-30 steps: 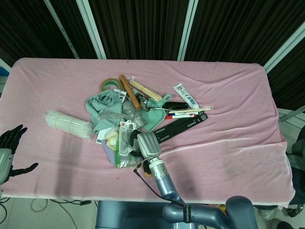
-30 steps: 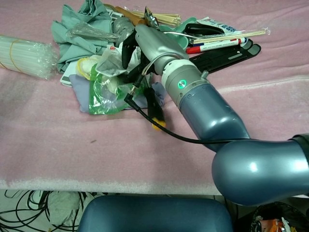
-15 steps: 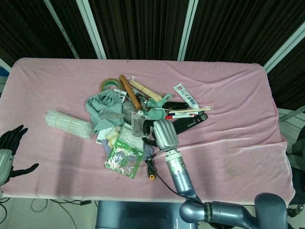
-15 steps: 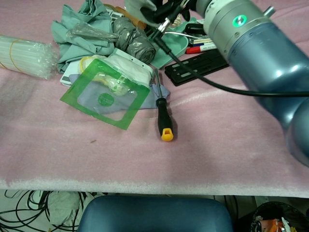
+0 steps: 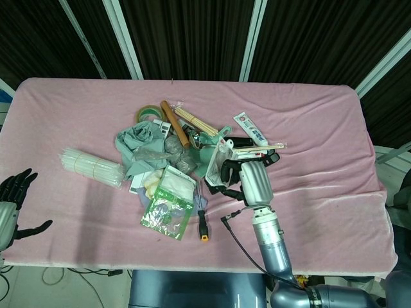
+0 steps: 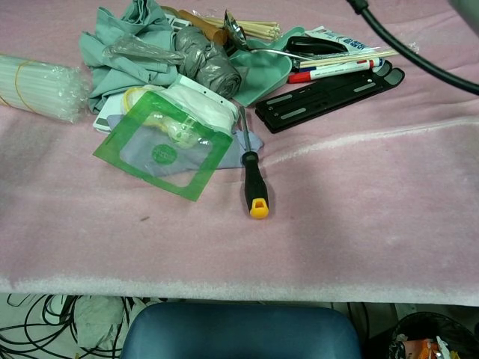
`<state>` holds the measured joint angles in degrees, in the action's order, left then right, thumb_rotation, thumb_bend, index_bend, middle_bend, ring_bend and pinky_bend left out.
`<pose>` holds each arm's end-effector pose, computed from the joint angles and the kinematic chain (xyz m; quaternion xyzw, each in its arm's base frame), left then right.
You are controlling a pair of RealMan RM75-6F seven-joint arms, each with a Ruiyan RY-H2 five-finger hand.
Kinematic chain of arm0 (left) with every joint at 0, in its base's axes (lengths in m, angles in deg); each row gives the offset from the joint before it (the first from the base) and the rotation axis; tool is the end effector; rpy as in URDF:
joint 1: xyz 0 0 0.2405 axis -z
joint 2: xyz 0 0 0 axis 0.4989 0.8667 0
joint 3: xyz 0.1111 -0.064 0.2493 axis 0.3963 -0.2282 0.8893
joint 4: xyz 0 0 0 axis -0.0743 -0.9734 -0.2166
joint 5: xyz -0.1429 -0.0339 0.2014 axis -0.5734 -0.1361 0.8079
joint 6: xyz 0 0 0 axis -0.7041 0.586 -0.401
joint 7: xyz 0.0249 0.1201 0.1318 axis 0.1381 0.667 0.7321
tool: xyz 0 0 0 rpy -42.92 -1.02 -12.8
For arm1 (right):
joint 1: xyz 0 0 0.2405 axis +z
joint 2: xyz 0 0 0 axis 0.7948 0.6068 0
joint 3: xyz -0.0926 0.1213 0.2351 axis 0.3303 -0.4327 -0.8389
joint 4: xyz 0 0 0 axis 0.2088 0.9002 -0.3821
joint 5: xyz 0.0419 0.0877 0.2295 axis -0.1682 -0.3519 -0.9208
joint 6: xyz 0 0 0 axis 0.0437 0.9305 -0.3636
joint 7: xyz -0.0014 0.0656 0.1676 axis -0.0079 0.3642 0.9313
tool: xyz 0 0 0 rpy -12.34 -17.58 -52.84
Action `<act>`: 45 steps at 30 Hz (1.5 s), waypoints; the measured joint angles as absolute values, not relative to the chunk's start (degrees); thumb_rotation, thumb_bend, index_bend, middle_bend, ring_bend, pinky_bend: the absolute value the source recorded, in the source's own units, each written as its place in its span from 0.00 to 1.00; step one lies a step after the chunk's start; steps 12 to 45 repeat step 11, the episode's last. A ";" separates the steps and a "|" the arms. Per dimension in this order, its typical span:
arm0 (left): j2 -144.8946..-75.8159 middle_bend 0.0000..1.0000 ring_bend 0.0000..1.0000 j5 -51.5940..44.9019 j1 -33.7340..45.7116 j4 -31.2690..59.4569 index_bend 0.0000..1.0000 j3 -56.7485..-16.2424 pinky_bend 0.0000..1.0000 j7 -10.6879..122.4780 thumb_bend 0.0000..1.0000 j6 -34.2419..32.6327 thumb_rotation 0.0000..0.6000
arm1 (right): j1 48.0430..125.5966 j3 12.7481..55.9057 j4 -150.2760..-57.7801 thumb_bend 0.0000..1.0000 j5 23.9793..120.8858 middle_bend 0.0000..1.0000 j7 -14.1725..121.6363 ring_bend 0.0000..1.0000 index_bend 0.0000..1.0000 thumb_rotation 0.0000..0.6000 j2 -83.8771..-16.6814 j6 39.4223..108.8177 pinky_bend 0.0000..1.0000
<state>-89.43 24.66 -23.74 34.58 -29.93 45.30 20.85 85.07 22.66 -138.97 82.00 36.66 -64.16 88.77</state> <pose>-0.3353 0.2245 0.1390 -0.5850 -0.4173 -0.4466 0.5331 -0.0359 -0.3343 0.0097 0.5025 -0.4679 0.6442 0.3369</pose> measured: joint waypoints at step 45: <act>-89.59 0.00 0.00 24.45 -24.12 34.74 0.00 -29.96 0.00 46.03 0.00 21.36 1.00 | 80.55 31.85 -147.13 0.72 92.13 0.71 40.16 0.76 0.74 1.00 -61.07 91.56 0.83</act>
